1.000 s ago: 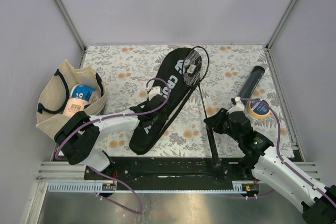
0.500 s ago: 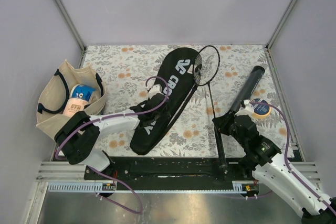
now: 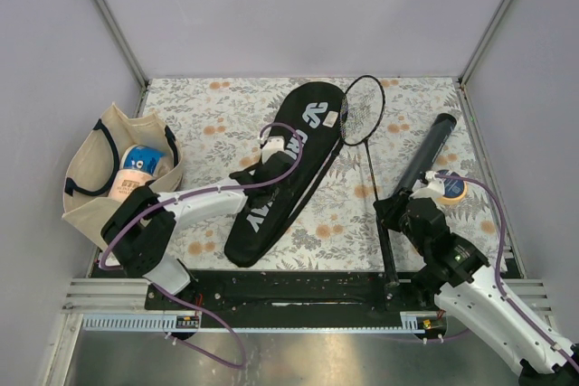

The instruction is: Pack up the badminton gear

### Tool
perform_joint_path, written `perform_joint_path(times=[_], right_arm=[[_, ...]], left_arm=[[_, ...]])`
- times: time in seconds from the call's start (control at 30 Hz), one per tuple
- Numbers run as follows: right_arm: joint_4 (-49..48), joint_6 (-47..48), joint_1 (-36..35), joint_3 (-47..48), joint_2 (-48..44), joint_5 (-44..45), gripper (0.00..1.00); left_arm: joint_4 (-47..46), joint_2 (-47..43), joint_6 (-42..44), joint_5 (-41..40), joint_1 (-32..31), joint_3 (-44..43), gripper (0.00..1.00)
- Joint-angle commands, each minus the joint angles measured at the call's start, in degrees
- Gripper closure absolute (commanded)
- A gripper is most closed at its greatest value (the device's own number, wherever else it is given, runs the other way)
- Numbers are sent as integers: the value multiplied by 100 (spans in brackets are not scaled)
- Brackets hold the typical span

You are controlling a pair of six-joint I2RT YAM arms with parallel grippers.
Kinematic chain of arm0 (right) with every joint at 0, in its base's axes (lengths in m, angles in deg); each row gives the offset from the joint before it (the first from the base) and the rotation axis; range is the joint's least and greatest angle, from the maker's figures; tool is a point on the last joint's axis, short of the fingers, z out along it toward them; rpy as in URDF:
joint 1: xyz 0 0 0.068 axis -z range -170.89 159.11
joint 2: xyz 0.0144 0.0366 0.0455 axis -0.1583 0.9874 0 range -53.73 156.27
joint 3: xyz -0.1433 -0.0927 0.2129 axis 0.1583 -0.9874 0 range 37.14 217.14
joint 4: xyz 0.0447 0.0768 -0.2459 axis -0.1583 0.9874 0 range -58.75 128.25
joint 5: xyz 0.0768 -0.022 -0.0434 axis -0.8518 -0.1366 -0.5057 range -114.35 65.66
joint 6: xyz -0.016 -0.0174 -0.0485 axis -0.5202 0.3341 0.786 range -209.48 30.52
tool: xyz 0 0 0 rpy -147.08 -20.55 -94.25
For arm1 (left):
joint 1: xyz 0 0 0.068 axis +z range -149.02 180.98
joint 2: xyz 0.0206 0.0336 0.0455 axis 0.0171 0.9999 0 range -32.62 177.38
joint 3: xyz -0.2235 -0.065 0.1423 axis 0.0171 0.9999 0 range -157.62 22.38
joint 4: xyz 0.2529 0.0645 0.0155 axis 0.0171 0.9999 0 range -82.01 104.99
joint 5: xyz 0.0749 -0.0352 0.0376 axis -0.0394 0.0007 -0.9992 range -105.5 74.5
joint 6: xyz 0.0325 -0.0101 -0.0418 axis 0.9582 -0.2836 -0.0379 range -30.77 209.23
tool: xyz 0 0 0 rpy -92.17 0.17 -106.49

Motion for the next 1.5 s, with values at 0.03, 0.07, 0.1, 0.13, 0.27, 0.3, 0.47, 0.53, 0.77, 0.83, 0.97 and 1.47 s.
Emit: perform_joint_path(times=[0.03, 0.07, 0.1, 0.13, 0.27, 0.3, 0.47, 0.53, 0.77, 0.83, 0.97, 1.47], right_arm=[[103, 227, 26, 400, -131, 470, 100], [112, 227, 34, 418, -131, 470, 100], [147, 227, 35, 418, -139, 479, 100], [147, 219, 43, 427, -148, 488, 100], [218, 210, 34, 436, -271, 505, 100], [244, 201, 35, 436, -280, 514, 100], [279, 131, 43, 436, -368, 444, 100], [297, 122, 35, 444, -412, 435, 100], [428, 175, 35, 541, -544, 585, 100], [429, 175, 35, 541, -535, 558, 100], [437, 148, 35, 550, -588, 541, 100], [-1151, -255, 43, -153, 281, -838, 100]], left_arm=[[394, 6, 315, -338, 224, -257, 91], [429, -11, 324, -303, 302, -249, 89], [473, -29, 324, -294, 347, -249, 88], [508, -72, 315, -302, 399, -223, 87], [649, -248, 263, -399, 593, -108, 82], [684, -275, 254, -399, 654, -91, 81], [974, -345, 148, -566, 874, -55, 75], [1071, -371, 96, -680, 918, -47, 69], [1203, -450, 78, -830, 1076, 50, 55], [1255, -459, 52, -874, 1120, 59, 53], [1343, -459, -1, -874, 1208, 94, 52], [932, -854, 613, 302, 1156, 480, 48]])
